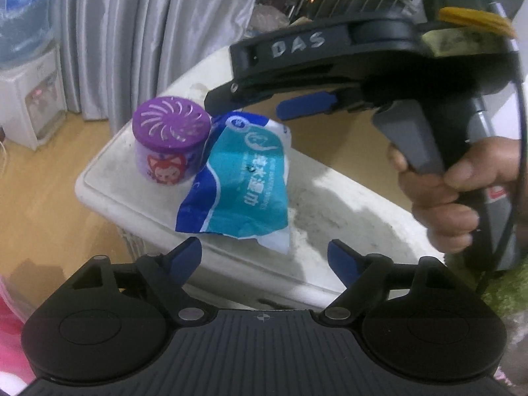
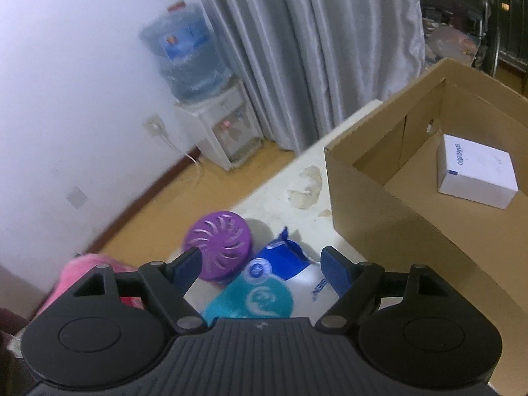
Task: Organize objects
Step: 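Move the right gripper to the blue-and-white wet-wipes pack and close on it, then lift the wet-wipes pack with the right gripper toward the cardboard box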
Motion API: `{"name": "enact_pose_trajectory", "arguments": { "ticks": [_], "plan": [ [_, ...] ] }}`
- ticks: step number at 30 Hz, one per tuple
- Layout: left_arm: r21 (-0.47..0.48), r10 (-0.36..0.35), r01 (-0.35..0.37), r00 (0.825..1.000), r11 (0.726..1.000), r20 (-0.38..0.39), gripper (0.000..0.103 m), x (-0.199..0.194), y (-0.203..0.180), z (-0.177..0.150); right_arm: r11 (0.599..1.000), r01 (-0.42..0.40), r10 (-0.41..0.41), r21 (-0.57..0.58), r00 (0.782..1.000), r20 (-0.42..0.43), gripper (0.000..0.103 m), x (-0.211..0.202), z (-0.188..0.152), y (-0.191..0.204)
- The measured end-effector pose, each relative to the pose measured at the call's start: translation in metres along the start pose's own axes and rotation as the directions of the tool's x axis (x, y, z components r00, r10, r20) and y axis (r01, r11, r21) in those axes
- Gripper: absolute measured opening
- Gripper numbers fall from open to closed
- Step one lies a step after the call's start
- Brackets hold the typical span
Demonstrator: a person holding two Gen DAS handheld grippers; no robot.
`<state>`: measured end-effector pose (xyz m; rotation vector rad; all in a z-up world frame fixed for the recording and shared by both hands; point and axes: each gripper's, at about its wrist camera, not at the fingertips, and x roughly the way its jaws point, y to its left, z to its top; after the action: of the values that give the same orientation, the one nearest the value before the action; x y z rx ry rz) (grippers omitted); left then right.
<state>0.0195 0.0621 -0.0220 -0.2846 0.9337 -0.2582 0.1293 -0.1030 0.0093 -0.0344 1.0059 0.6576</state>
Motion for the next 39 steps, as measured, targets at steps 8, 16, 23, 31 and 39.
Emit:
{"name": "enact_pose_trajectory", "arguments": {
  "ticks": [8, 16, 23, 31, 39],
  "plan": [
    [-0.014, -0.054, 0.054, 0.998, 0.998, -0.01, 0.084, 0.004, 0.01, 0.001, 0.999, 0.034, -0.034, -0.005, 0.997, -0.067, 0.09, 0.009, -0.005, 0.001],
    [0.013, -0.068, 0.068, 0.998, 0.998, -0.001, 0.086, 0.005, 0.004, 0.002, 0.985, -0.004, 0.017, 0.171, 0.997, -0.078, 0.092, -0.016, -0.038, -0.016],
    [0.041, -0.077, 0.078, 0.997, 0.996, -0.015, 0.086, 0.005, -0.003, 0.003, 0.973, -0.014, 0.031, 0.232, 0.997, -0.066, 0.092, -0.028, -0.05, -0.024],
    [0.102, -0.098, 0.103, 0.994, 0.989, -0.051, 0.086, 0.01, -0.019, 0.001, 0.964, -0.018, 0.034, 0.264, 0.998, -0.054, 0.092, -0.036, -0.06, -0.034],
    [0.185, -0.136, 0.155, 0.984, 0.97, -0.11, 0.086, 0.015, -0.053, -0.01, 0.931, -0.027, 0.031, 0.364, 0.999, -0.006, 0.092, -0.065, -0.093, -0.066]
  ]
}}
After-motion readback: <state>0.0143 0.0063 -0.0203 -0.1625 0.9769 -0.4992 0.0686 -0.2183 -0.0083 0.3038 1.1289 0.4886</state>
